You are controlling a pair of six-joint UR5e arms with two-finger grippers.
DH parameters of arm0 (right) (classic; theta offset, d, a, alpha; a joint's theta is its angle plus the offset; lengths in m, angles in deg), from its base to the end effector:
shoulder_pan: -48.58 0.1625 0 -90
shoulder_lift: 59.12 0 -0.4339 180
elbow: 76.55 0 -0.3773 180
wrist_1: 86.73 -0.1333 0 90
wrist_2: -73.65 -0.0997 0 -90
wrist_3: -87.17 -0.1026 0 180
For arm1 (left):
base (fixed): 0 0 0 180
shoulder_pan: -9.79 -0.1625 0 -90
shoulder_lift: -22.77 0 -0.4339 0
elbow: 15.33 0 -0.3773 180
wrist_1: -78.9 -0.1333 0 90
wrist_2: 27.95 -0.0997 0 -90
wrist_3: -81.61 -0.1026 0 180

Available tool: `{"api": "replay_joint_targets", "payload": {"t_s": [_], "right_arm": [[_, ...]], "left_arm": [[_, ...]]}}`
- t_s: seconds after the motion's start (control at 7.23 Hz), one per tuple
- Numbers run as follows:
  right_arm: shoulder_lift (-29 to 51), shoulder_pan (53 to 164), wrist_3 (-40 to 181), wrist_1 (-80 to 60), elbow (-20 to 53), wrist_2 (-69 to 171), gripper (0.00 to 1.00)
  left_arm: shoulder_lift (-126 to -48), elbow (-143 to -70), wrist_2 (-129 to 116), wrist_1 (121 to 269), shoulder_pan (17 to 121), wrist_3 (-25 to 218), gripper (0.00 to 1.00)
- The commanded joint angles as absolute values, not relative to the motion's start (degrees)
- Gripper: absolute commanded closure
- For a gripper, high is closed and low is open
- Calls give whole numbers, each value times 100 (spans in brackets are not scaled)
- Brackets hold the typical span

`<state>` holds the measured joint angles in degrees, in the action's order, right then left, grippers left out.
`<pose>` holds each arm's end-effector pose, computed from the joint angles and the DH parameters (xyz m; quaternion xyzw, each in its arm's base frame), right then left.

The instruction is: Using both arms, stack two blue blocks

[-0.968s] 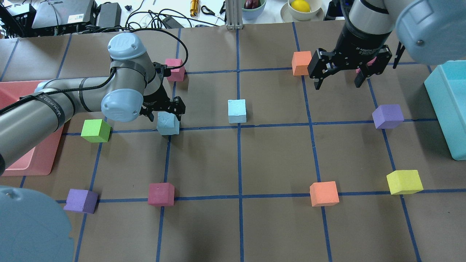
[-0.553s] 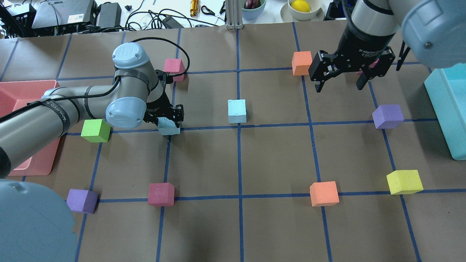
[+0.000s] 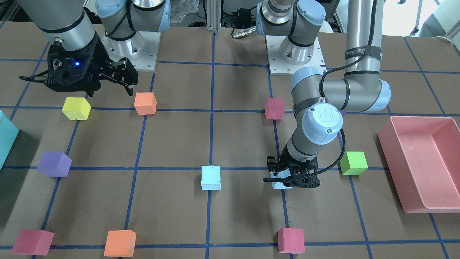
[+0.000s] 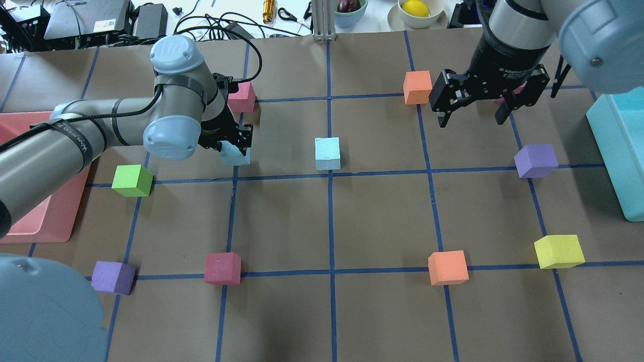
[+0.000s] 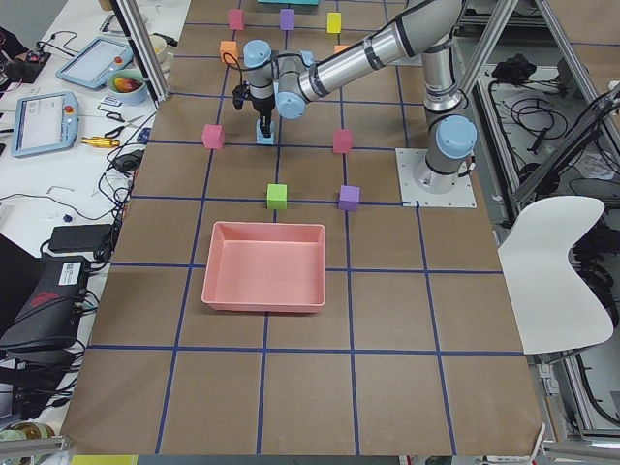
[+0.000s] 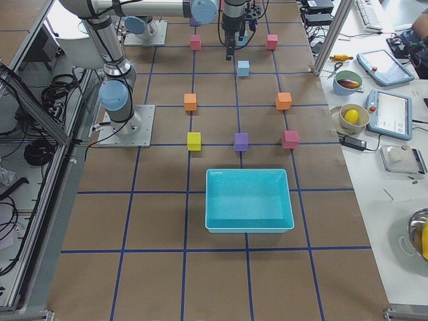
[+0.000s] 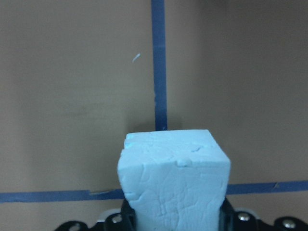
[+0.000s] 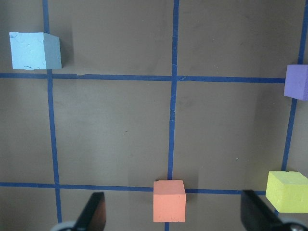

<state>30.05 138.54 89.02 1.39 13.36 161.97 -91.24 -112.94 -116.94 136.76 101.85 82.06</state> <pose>0.1360 -0.4786 0.4845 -0.0155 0.9995 0.0226 0.0150 -0.1565 -0.5932 0.2594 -0.0141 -0.9999 0.0043 0.0089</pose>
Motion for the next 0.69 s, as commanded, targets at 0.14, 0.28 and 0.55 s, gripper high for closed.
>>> {"api": "replay_joint_targets", "payload": {"t_s": [0.14,0.28,0.55], "right_arm": [[3018,13858,8893,160,1345,16198,0],[3018,13814,8937,169,1345,16198,0],[3018,13814,8937,177,1345,16207,0]], "left_arm": [[-9517,-10272,-11305,13876,11030,9528,100],[-9605,-9983,-11346,13962,11346,9584,100],[-9781,-9804,-11373,13989,11770,9725,100]]}}
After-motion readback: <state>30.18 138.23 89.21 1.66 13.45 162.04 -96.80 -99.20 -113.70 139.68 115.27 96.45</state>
